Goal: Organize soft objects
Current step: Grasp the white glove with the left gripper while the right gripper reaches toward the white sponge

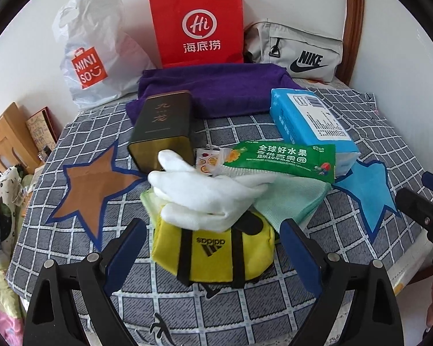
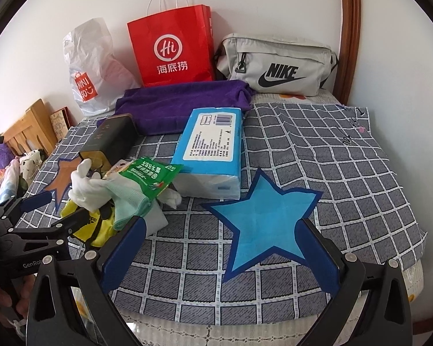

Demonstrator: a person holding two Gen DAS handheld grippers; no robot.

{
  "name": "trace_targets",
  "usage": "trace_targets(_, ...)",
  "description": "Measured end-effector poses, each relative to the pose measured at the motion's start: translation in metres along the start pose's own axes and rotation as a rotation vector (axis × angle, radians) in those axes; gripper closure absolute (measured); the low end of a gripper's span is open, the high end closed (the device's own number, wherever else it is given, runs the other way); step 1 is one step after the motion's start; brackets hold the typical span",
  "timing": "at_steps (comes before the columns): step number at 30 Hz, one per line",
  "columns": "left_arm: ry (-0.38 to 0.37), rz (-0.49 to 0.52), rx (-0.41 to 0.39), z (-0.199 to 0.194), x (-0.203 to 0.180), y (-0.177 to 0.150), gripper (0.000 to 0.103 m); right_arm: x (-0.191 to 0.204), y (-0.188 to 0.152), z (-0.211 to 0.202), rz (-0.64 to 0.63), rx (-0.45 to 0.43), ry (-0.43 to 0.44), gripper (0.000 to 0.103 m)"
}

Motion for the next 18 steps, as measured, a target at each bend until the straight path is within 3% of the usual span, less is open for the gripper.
trace_targets(9, -0.042, -0.028, 0.012, 0.028, -0.003, 0.015, 0.011, -0.001, 0.004, 0.016, -0.021, 0.026, 0.023, 0.001)
trace_targets(11, -0.052, -0.061, -0.009, 0.031, 0.002, 0.019, 0.033, 0.001, 0.006, 0.020, -0.023, 0.031, 0.031, 0.001)
trace_targets(12, -0.068, -0.079, -0.003, 0.034, 0.004, 0.020, 0.037, 0.001, 0.007, 0.023, -0.023, 0.036, 0.038, 0.001)
trace_targets(14, -0.092, -0.108, -0.003, 0.037, 0.010, 0.023, 0.055, 0.003, 0.008, 0.029, -0.023, 0.050, 0.050, 0.001)
trace_targets(18, -0.124, -0.117, -0.003, 0.036, 0.020, 0.026, 0.075, 0.007, 0.012, 0.038, -0.031, 0.058, 0.050, 0.001)
Point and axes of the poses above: each gripper's, at about its wrist camera, not at the fingertips, and z roughly the way its jaws point, x to its left, y to its top, the point moved 1 cm from there along z, roughly the way its jaws point, and after that the axes turned 4 degrees about -y, right-handed, at the moved point
